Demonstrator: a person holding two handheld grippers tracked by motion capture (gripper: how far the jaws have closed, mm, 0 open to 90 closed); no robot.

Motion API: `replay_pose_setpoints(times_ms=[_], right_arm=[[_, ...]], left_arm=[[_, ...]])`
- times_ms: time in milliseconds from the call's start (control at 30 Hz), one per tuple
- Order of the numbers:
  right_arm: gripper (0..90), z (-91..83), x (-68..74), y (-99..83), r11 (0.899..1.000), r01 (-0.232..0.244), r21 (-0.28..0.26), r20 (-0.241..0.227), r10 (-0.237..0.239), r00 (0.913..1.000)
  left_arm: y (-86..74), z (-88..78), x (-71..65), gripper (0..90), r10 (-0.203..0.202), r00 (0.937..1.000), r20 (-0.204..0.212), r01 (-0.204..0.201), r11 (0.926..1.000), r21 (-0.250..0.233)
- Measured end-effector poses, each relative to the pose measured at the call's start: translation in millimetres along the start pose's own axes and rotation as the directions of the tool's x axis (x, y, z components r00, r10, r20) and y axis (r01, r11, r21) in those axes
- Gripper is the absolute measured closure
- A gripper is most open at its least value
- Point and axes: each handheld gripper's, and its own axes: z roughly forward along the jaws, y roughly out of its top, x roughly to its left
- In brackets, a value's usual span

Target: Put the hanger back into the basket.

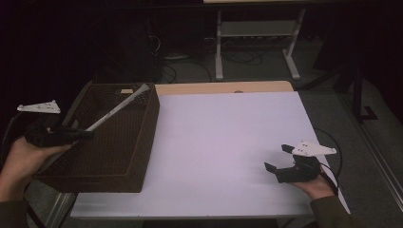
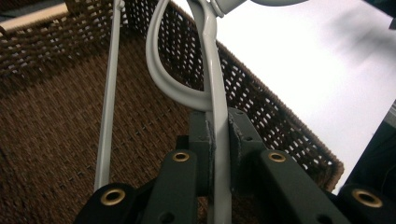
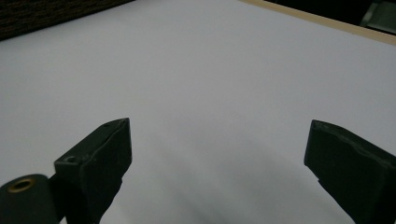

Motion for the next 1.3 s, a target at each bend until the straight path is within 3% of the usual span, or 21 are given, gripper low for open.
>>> replay_pose_setpoints(times_ms=[600, 667, 700, 833, 1000, 1100, 1200, 1300], right_arm=[[7.2, -0.2, -0.6, -0.8, 1.000, 0.001, 0.003, 0.003, -0.001, 1.0000], [7.2, -0.5, -0.6, -0.8, 1.000, 0.000, 0.001, 0.003, 0.000, 1.0000], [7.2, -0.7, -0.6, -0.8, 1.000, -0.002, 0.001, 0.002, 0.002, 1.0000], [7.2, -1.0, -0.6, -0.4, 1.000, 0.003, 0.000, 0.001, -0.003, 1.0000], [7.2, -1.6, 0.3, 2.0, 1.000, 0.001, -0.009, -0.001, -0.001, 1.0000], [7.1, -2.9, -0.1, 4.9, 1.000, -0.004, -0.021, -0.002, 0.004, 1.0000], [7.2, -5.9, -1.3, 11.3, 0.998, -0.015, -0.054, -0.004, 0.015, 0.9999], [7.2, -8.7, -1.8, 19.3, 0.997, -0.021, -0.079, -0.005, 0.021, 0.9998]], left_arm=[[-5.2, 29.0, 16.3, 79.9, -0.021, 0.9997, 0.015, 0.019, 0.9960, 0.088], [-6.4, 29.6, 19.3, 62.6, -0.029, 0.9996, -0.004, 0.029, 0.9978, 0.060], [-6.8, 29.2, 20.3, 58.4, -0.035, 0.9993, -0.013, 0.035, 0.9981, 0.050], [-6.3, 27.6, 19.3, 47.0, -0.038, 0.9989, -0.029, 0.038, 0.9990, 0.022], [-2.1, 25.6, 11.0, 37.6, -0.034, 0.9994, -0.005, 0.034, 0.9981, -0.051], [0.9, 26.0, 4.0, 31.7, -0.026, 0.9997, -0.001, 0.026, 0.9942, -0.105], [4.8, 27.2, -4.3, 22.9, -0.024, 0.9994, -0.025, 0.020, 0.9888, -0.148], [8.8, 29.4, -15.5, 18.3, -0.011, 0.9997, -0.024, 0.005, 0.9779, -0.209]])
